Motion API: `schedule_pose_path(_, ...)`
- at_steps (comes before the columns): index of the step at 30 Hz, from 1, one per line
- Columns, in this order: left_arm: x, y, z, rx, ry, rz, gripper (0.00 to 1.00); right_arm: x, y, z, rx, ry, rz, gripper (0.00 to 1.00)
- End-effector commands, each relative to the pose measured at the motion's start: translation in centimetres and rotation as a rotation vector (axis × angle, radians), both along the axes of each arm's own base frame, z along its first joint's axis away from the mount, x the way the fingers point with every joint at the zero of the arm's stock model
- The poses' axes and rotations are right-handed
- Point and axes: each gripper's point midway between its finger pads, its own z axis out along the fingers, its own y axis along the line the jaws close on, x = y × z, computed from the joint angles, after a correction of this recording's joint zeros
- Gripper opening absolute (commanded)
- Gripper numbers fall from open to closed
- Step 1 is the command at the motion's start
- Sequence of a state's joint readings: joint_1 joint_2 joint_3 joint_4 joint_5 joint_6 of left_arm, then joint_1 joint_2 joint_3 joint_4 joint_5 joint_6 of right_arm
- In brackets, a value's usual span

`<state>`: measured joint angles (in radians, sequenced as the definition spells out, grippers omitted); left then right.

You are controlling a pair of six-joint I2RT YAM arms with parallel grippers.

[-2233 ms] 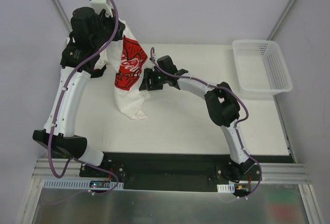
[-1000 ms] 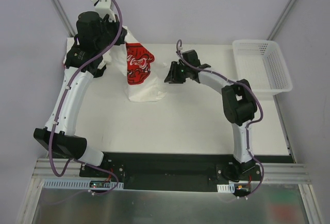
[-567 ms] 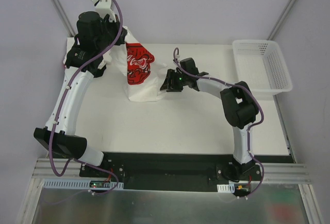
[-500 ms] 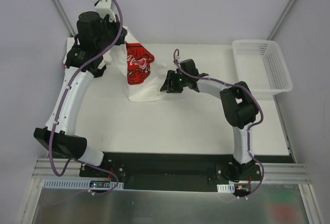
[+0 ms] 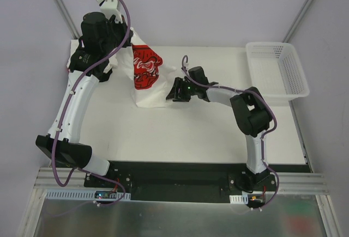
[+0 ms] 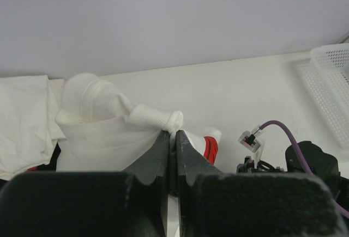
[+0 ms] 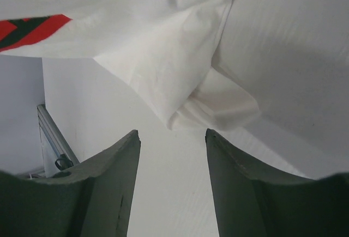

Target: Fold and stack the t-shirts

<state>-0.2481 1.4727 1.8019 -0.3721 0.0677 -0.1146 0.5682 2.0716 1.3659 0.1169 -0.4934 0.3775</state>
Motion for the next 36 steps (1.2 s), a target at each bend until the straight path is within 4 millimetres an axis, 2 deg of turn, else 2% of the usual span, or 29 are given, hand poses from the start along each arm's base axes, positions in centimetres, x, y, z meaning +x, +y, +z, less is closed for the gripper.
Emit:
schedule_pose_path(1, -0.7, 0.5, 4.2, -0.012, -0.137, 0.016, 0.00, -1.4, 0.6, 0.8, 0.050, 0.008, 0.021, 0.54)
schedule_pose_path(6, -0.7, 0.6, 3.9, -0.011, -0.131, 0.022, 0.00, -2.8, 1.1, 0.0, 0.055, 0.024, 0.032, 0.54)
schedule_pose_path(10, -0.5, 0.6, 3.4, -0.011, -0.118, 0.024, 0.00, -2.7, 1.3, -0.7, 0.052, 0.034, 0.030, 0.55)
schedule_pose_path(14, 0.0, 0.9, 2.2, -0.003, -0.104, 0.051, 0.00, -1.8, 1.3, -1.2, 0.028, 0.016, 0.018, 0.55)
schedule_pose_path(21, 0.9, 1.5, -1.4, 0.002, -0.059, 0.098, 0.00, -0.4, 1.0, -1.7, 0.021, 0.015, 0.003, 0.55)
schedule_pose_path(29, 0.1, 1.7, -1.1, -0.011, -0.081, 0.099, 0.00, 2.1, 0.0, -2.9, 0.011, 0.011, -0.036, 0.55)
schedule_pose_path(31, -0.4, 1.9, -0.7, -0.009, -0.092, 0.106, 0.00, 3.0, 0.2, -2.5, 0.018, 0.002, -0.043, 0.55)
schedule_pose_path(32, -0.5, 2.0, -0.8, -0.008, -0.091, 0.109, 0.00, 3.1, 0.2, -3.2, 0.011, 0.012, -0.044, 0.55)
schedule_pose_path(36, -1.3, 2.5, -1.2, 0.003, -0.089, 0.123, 0.00, 4.3, 0.5, -3.3, 0.000, -0.001, -0.050, 0.53)
